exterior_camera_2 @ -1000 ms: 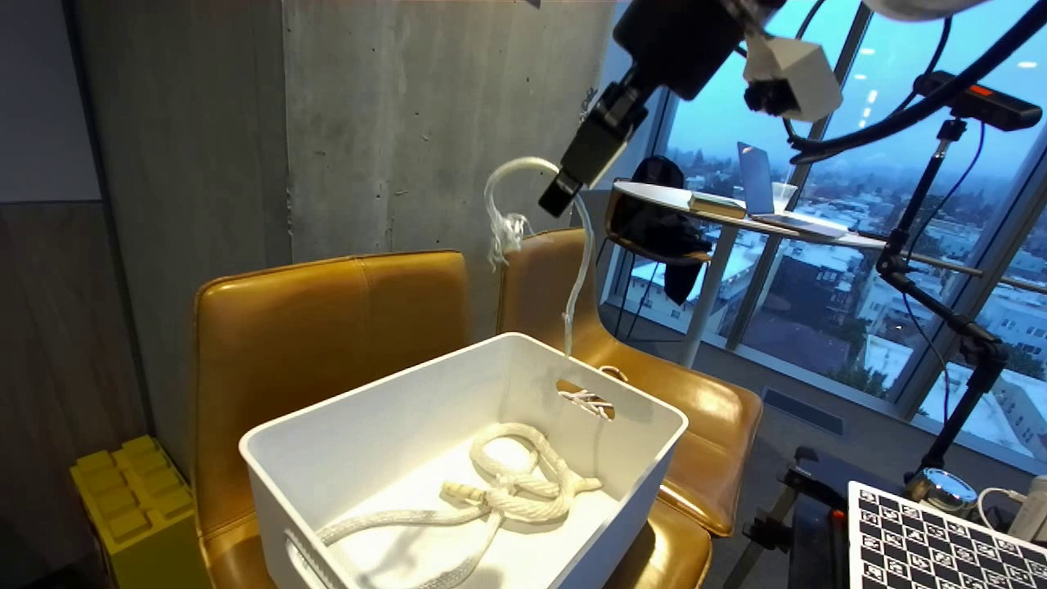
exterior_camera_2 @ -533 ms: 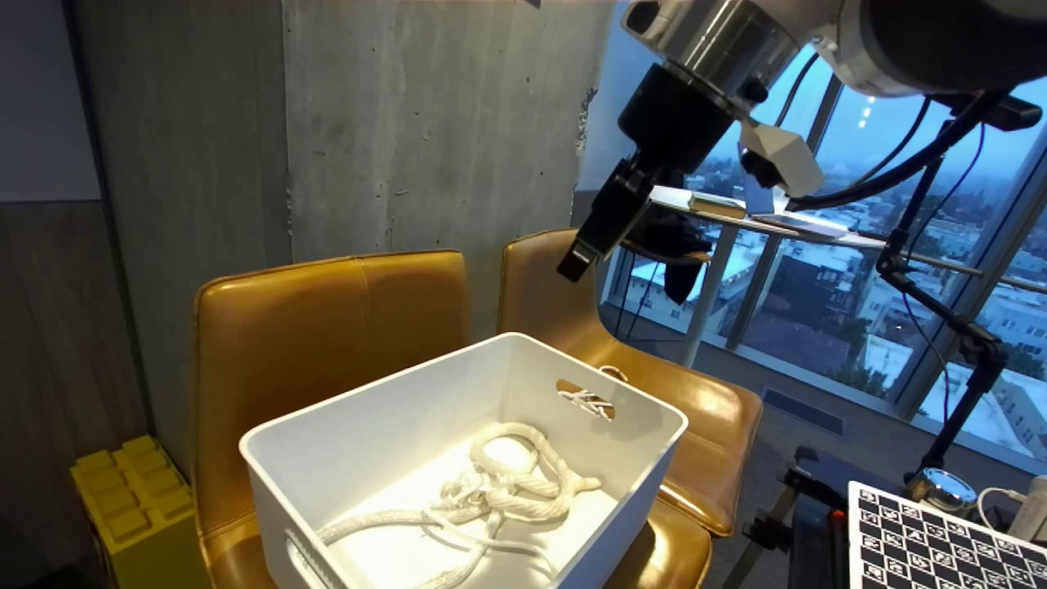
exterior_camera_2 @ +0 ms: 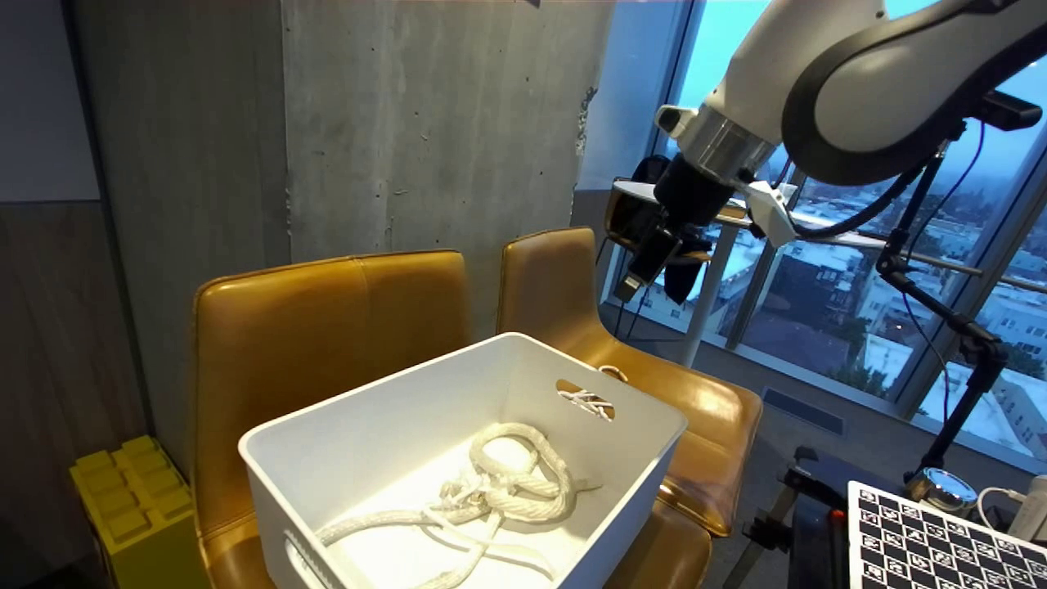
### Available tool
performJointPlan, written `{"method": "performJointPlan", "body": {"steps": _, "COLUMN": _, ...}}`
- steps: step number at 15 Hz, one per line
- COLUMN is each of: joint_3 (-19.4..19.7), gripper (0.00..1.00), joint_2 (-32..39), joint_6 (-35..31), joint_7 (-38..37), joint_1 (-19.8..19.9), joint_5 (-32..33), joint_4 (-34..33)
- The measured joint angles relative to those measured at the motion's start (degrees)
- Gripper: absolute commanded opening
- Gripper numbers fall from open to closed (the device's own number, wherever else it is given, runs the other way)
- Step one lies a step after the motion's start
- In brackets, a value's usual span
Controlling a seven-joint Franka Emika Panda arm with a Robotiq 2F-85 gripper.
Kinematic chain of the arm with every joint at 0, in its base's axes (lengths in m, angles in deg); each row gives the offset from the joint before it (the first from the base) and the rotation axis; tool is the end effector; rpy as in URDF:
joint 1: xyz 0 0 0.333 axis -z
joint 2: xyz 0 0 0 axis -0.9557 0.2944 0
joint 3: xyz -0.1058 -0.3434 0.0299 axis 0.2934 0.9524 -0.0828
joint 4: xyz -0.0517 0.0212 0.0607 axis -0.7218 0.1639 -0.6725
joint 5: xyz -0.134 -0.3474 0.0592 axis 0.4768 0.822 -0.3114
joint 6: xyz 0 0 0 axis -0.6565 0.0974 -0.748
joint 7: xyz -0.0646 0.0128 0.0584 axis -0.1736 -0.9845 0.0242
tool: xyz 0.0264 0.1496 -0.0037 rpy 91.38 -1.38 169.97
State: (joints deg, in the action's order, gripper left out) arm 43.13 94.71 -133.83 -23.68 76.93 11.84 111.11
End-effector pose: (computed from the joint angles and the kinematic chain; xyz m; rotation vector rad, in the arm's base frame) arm 0.5783 -0.0454 0.3403 2.9551 0.4188 0.5225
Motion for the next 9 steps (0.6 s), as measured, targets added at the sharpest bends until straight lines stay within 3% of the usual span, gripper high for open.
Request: {"method": "performJointPlan", "body": {"steps": 9, "joint_3": 0.45, "gripper": 1.0, "joint_2": 13.02, "joint_6": -4.51, "joint_7": 7.28, "joint_1": 10.24, "joint_5": -2.25, "joint_4": -0.4}}
